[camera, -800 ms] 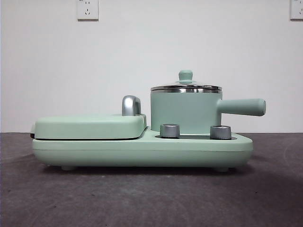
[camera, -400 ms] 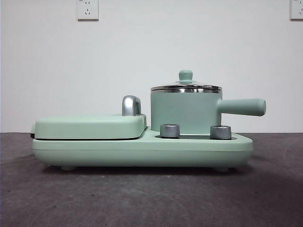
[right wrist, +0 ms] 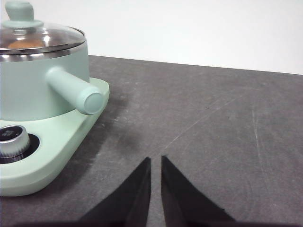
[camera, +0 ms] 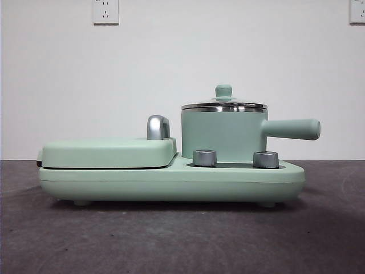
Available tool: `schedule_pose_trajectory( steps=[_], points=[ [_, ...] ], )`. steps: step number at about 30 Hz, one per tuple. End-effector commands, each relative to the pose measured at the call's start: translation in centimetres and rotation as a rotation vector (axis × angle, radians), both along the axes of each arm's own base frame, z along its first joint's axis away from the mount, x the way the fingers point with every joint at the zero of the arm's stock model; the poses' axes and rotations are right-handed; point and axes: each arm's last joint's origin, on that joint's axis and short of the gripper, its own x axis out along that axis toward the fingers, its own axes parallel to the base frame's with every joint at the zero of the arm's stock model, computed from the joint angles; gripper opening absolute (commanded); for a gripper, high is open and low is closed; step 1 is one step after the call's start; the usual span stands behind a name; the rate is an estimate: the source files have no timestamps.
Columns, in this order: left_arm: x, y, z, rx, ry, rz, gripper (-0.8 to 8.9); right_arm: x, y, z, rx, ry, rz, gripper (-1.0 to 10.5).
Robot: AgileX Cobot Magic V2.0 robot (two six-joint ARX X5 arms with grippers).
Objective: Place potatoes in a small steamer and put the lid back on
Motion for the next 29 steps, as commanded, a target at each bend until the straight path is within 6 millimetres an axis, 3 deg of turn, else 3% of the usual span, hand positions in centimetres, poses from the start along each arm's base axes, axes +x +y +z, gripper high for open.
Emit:
schedule_pose_trajectory(
  steps=[1,29],
  points=[
    [0.10,-0.01,-0.52,0.001,0.006,-0.002,0.06,0.03,0.00,-0.02,0.012,-0.006,-0.002,0.3],
    [0.10,-0.01,-0.52,0.001,0.006,-0.002,0.06,0.03,0.00,-0.02,0.012,-0.006,-0.002,0.3]
  ],
)
